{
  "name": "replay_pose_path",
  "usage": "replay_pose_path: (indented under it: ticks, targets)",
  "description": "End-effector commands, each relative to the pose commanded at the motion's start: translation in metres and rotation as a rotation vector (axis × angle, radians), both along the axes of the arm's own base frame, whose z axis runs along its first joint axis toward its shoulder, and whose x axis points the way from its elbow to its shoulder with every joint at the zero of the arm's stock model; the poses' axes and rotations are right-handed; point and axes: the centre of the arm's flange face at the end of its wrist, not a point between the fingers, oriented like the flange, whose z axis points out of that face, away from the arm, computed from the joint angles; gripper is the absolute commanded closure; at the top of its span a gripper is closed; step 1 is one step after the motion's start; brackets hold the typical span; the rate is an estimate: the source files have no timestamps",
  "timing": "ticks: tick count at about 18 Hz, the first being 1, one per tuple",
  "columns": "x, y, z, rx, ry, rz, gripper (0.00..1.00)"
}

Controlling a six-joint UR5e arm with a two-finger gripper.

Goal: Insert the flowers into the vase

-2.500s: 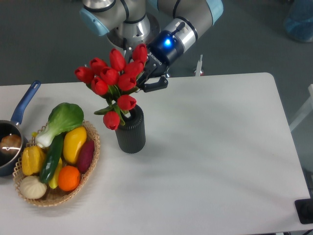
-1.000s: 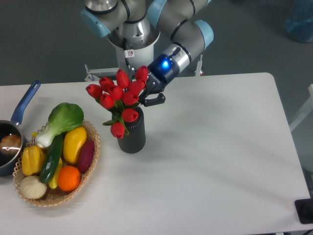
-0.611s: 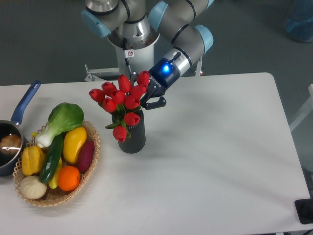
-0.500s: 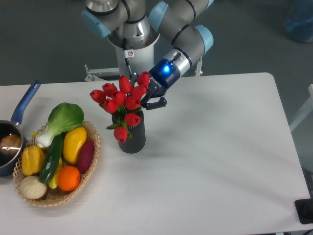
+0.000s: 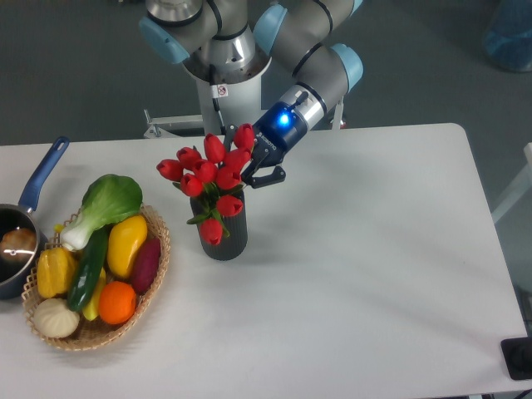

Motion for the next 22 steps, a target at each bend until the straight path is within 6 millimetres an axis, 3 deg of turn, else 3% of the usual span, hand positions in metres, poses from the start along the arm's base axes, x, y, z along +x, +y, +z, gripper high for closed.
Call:
replay_pose_path:
  ticks: [1, 4, 15, 18, 22]
  targets:
    - [0.000, -0.001, -0.001, -0.001, -0.003, 0.002, 0.27]
    - [0.000, -0.002, -0.002, -0.002, -0.006, 0.005, 0.01]
    - [-0.001, -0.007, 0.002, -0.009, 0.006, 0.016, 0.00]
    - [-0.010, -0.024, -0.002, -0.141, 0.067, 0.014, 0.00]
    - [-0.020, -0.030, 0.012, -0.178, 0.088, 0.025, 0.00]
